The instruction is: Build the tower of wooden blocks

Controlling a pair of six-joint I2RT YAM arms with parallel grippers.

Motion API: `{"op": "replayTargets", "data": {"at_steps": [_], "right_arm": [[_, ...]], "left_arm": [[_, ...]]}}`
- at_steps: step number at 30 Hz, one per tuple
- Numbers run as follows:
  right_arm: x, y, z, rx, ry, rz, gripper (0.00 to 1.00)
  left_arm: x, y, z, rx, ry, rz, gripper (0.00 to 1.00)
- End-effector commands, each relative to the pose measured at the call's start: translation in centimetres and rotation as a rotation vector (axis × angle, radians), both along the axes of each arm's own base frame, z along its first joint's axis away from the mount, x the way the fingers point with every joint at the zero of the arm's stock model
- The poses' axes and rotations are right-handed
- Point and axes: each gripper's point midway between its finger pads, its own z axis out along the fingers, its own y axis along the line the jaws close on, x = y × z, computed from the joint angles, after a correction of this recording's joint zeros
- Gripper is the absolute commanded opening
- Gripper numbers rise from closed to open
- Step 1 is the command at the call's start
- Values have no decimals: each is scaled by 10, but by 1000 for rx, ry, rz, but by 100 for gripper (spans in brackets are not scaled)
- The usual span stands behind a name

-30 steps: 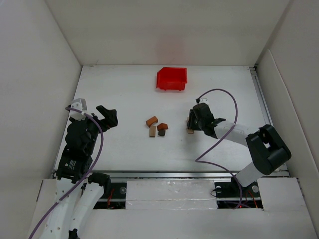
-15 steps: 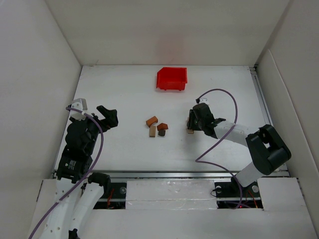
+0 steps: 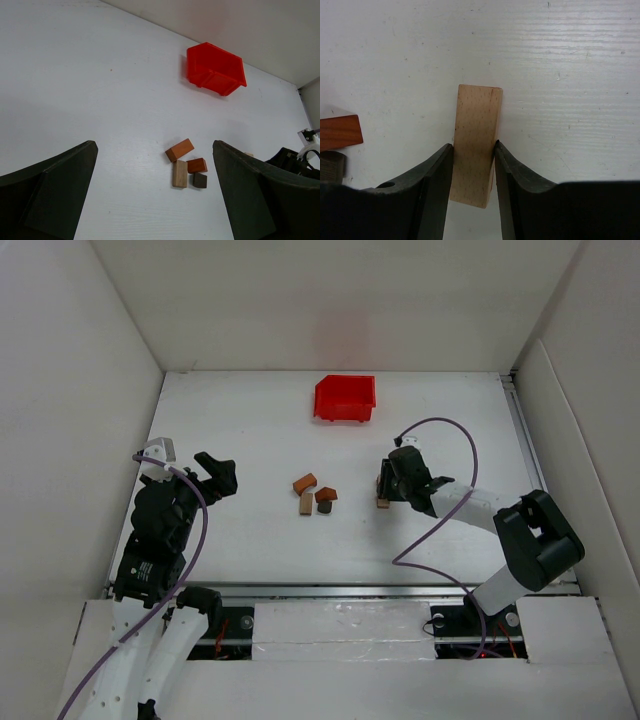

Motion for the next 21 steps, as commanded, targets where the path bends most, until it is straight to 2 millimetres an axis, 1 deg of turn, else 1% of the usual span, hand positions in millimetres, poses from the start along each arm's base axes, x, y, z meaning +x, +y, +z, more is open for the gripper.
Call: {"op": "replayTargets", "data": {"at_steps": [1,14,17,19,21], "right_arm": [[11,3,8,4,-24,10,42],[10,4,6,8,-18,12,45],[11,5,8,9,-23,12,49],[11,4,8,8,-23,15,54],[11,4,13,12,-33,14,59]], "left_arm": [[4,-4,9,4,-41,-19,99],[5,-4,8,6,-40,-21,99],[5,-4,9,7,-40,-23,99],[5,-4,8,6,-38,-23,99],[5,-4,8,6,-38,-23,99]]}}
